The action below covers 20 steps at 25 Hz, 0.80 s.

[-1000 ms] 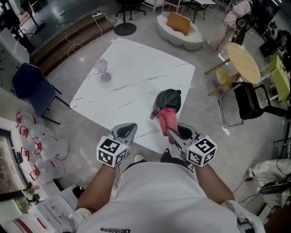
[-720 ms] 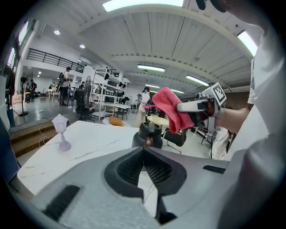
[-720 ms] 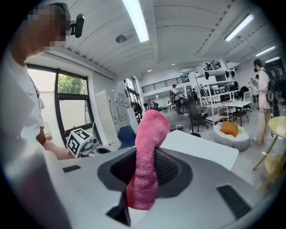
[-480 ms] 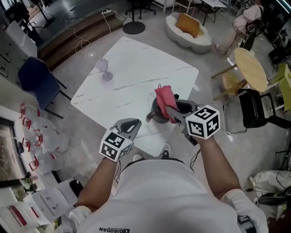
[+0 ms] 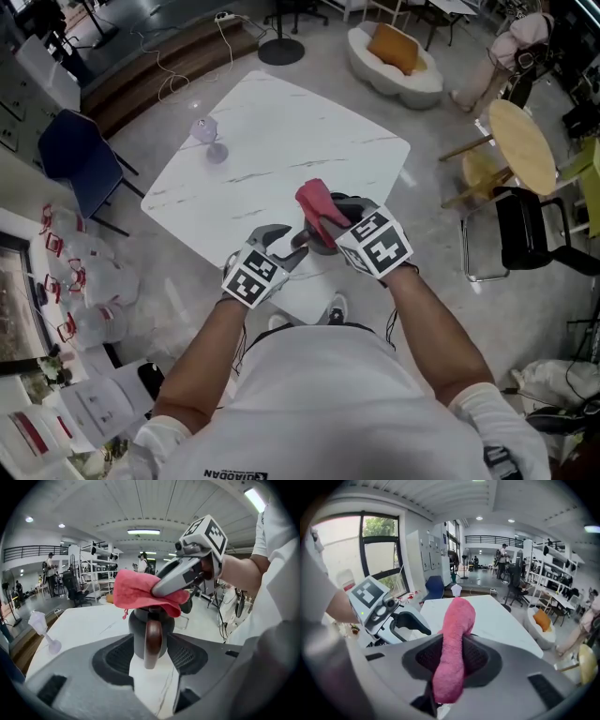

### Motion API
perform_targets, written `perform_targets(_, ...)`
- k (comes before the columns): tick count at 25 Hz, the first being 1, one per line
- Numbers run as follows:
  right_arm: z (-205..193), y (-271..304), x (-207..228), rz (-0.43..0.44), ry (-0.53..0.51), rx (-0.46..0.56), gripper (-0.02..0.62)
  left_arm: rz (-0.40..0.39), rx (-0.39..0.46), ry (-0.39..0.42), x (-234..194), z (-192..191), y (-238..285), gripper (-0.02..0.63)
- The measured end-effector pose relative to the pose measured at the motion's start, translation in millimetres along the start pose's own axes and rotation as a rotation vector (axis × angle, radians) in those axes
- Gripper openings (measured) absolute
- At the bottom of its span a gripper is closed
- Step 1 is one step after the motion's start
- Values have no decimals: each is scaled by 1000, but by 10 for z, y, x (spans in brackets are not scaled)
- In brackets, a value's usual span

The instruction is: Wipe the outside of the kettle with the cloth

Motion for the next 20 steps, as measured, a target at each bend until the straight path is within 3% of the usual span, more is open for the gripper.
perform_targets(3,24,28,30,-31,-67,-26,112,-7,-48,57,41,-30,157,213)
perform_targets(5,24,35,96,-41,-86,-39,109,2,-52,87,49,-19,206,143)
perform_targets(8,-8,13,249,-66,-88,-57,107,3,-52,87,45,-2,253,137)
perform_targets(16,-148,-59,621,-70,-16,-40,106,-19,-91,82,53,41,321,121)
perform_targets(20,-227,-52,701,11,65,17,104,-34,-134,109,67,49,362,120)
Point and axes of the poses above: the fingertips, and each gripper's own axes: y forward along the fingers, x to its right, z out of its top, the point moved 6 cm from there along -y, backward along the fingers, and after that the axes turned 11 degrees about -x, right-handed, at the moved point
